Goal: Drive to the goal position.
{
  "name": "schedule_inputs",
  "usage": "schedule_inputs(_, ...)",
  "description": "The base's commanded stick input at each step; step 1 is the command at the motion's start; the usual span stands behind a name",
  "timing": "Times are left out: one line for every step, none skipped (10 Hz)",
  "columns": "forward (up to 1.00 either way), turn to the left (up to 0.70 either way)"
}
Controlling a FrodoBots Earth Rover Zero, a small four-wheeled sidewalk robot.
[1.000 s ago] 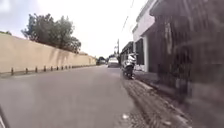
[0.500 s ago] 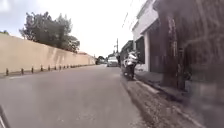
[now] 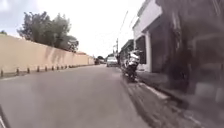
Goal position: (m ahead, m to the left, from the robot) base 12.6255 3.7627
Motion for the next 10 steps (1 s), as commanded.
schedule_inputs(0.7,0.35)
schedule_inputs(0.7,0.24)
schedule_inputs(0.7,0.07)
schedule_inputs(0.7,0.01)
schedule_inputs(0.7,0.01)
schedule_inputs(0.7,0.01)
schedule_inputs(0.7,0.01)
schedule_inputs(0.7,0.01)
schedule_inputs(0.7,0.01)
schedule_inputs(0.7,0.01)
